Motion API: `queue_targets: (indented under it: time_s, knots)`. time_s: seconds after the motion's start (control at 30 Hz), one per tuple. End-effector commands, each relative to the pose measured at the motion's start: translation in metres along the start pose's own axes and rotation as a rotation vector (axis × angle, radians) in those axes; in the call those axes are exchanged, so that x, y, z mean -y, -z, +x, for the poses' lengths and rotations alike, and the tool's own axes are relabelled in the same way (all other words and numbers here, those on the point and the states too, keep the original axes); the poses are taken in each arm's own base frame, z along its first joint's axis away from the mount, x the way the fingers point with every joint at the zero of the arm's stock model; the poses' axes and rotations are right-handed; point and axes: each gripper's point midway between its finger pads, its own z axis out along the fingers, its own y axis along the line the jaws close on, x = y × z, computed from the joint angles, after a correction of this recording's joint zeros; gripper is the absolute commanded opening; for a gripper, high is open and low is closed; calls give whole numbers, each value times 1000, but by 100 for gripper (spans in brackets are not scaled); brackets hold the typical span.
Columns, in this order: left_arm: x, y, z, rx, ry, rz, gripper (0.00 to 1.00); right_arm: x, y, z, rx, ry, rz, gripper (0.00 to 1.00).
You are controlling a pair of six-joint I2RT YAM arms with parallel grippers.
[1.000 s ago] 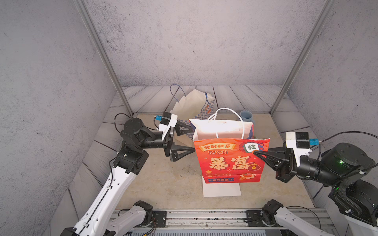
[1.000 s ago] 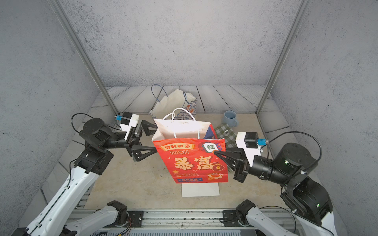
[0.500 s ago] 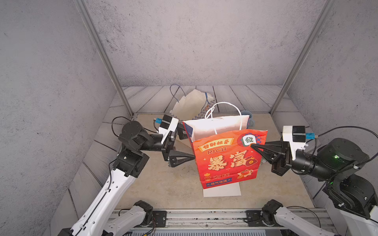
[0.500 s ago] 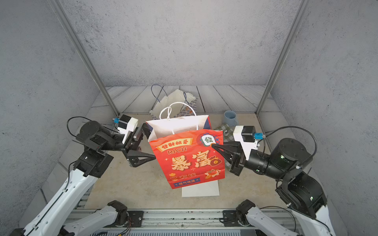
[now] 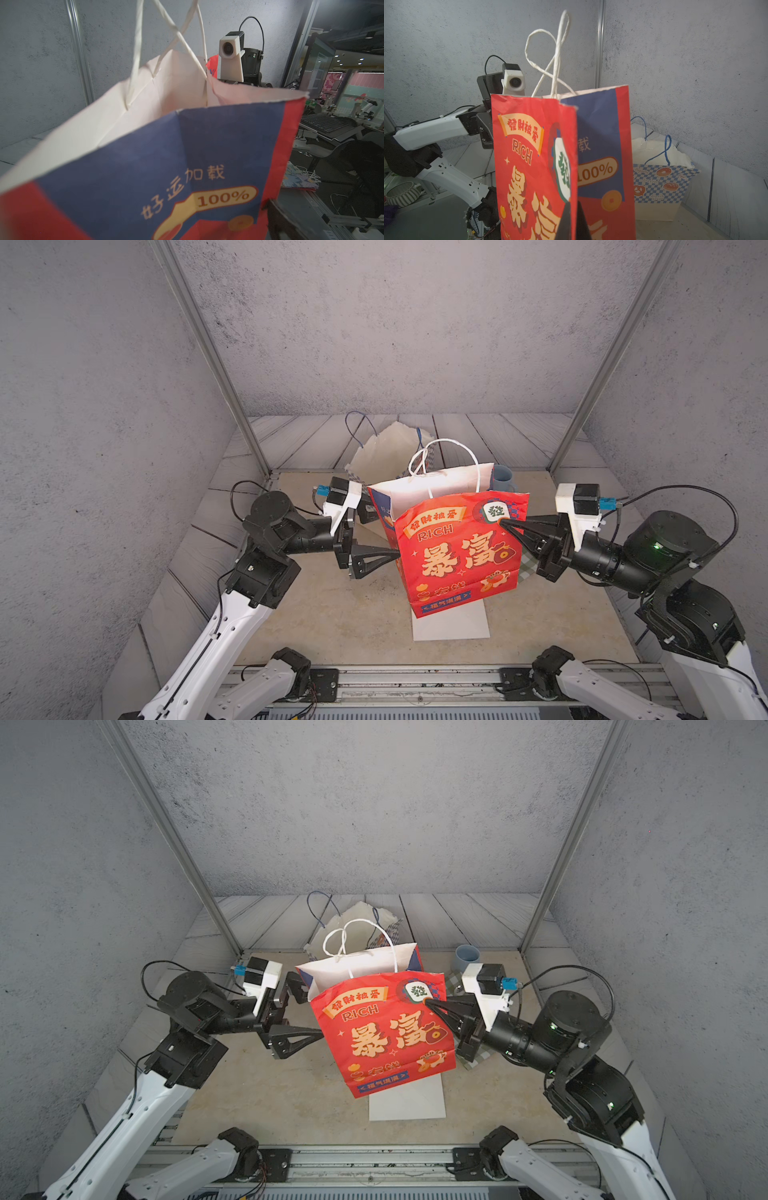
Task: Put away the paper bag
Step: Press the paper bag.
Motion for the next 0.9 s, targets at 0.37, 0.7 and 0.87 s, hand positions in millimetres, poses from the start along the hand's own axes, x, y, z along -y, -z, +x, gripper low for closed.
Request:
queue_targets:
  time_s: [0.37,0.7,0.87]
  knots:
    - [-31,9,39,-29,-99,-162,91,-24,13,-26,125,-15,-106,0]
    - [-34,8,34,27,-71,-152,71,-27,8,-34,165,-45,-148,0]
    - [-39,1,33,55,-61,-161,67,-25,0,-37,183,-61,-170,0]
